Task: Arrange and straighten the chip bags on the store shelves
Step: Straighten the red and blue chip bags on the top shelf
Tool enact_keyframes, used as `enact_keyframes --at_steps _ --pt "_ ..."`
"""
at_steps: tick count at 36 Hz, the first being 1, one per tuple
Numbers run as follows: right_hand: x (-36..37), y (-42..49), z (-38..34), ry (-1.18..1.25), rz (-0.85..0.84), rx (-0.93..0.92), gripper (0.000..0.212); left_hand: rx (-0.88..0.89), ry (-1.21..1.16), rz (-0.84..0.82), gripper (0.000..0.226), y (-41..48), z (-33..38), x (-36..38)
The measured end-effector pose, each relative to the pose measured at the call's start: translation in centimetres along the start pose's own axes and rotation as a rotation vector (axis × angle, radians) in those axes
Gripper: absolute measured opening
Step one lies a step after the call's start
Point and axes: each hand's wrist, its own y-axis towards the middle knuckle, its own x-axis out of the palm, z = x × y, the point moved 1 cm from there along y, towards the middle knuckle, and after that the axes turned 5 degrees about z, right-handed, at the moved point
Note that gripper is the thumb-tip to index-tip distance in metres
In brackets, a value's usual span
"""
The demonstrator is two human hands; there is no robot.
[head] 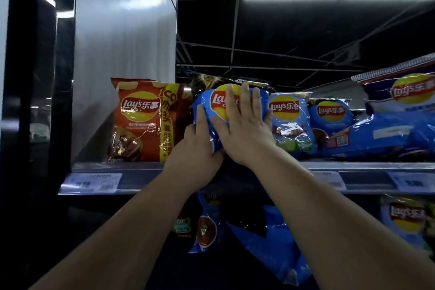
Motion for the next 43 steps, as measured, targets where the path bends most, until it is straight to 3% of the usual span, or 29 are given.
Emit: enact_keyframes --at_steps 5,11,20,28,32,36,39,41,43 --pt "-0.3 -0.7 1.0 0.079 0.089 0.04 0.078 0.008 0.006 -0.015 0.103 -0.1 0.3 -0.1" --pt "0.4 -2.3 2.0 0.169 -0.107 0.078 0.086 0.0 -0.005 0.005 0.101 0.0 0.4 0.1" --pt "-2.2 -7.1 7.0 -0.146 -0.036 0.034 0.09 -0.038 -0.002 -0.013 0.104 -0.2 1.2 0.1" --pt "-2.8 -11.4 12.2 -0.249 -0.086 0.144 0.098 0.0 0.198 0.161 0.095 -0.5 1.3 0.5" --pt "-2.7 -11.1 12.3 -0.25 -0.093 0.135 0.086 0.238 0.354 0.314 0.082 -1.1 3.6 1.6" --pt "-3.2 -11.2 12.6 -0.199 -0.079 0.081 0.072 0.392 0.324 0.225 0.076 -1.4 9.1 4.8" --pt "-4.5 -11.3 13.7 -0.014 -0.101 0.043 0.063 0.4 0.27 0.129 0.066 -0.7 12.5 7.0" --pt "-6.3 -11.1 15.4 0.012 -0.011 0.085 0.066 0.374 0.244 0.084 0.067 0.0 13.6 8.1" --pt "-8.3 -10.7 17.8 -0.12 0.147 0.133 0.068 0.356 0.27 0.03 0.069 0.3 14.1 9.1"
